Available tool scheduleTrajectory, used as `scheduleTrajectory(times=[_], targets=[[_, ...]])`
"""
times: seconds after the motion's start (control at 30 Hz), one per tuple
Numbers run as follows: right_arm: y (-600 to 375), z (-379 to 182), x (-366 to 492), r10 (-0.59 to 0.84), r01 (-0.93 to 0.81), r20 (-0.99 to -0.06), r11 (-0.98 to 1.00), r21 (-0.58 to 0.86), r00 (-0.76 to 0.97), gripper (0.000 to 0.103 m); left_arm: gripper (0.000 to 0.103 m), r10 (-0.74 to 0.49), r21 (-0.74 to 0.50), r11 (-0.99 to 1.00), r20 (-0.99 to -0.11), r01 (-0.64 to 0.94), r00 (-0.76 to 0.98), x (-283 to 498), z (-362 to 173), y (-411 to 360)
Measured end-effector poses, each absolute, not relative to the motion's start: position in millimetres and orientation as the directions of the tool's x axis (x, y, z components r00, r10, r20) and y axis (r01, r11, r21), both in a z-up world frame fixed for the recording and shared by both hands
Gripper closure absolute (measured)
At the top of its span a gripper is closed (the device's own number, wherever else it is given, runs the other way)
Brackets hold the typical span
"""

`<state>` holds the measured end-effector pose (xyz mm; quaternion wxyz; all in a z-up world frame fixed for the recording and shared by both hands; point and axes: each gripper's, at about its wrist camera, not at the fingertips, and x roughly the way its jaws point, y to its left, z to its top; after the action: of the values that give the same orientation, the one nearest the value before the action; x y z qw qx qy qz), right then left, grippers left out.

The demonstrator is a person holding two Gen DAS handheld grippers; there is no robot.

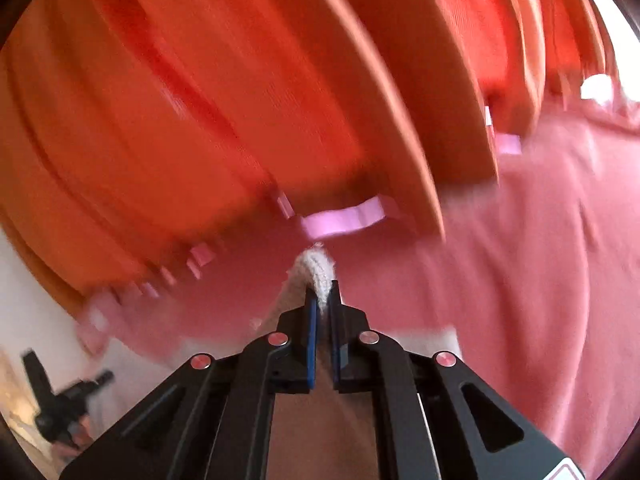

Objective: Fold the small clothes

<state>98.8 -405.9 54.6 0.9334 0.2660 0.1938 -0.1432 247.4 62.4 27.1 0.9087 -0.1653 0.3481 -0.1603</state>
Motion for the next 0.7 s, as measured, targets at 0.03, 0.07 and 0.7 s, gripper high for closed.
scheduleTrajectory(times=[0.03,0.07,0.7], targets=[[-411,44,105,-0.189,0.413,-0.482,0.811,0.414,0.855,0.098,0.093,-0.366,-0.372,0.915,-0.596,0.159,0.715,250,24,62],[-419,22,118,-0.194,0.471,-0.575,0.795,0.383,0.795,0.098,0.093,-0.347,-0.355,0.924,-0.628,0.14,0.697,256,15,62],[-375,41,96,-0.174,0.437,-0.583,0.83,0.346,0.794,0.089,0.038,-0.268,-0.274,0.957,-0.699,0.098,0.663,226,11,80]])
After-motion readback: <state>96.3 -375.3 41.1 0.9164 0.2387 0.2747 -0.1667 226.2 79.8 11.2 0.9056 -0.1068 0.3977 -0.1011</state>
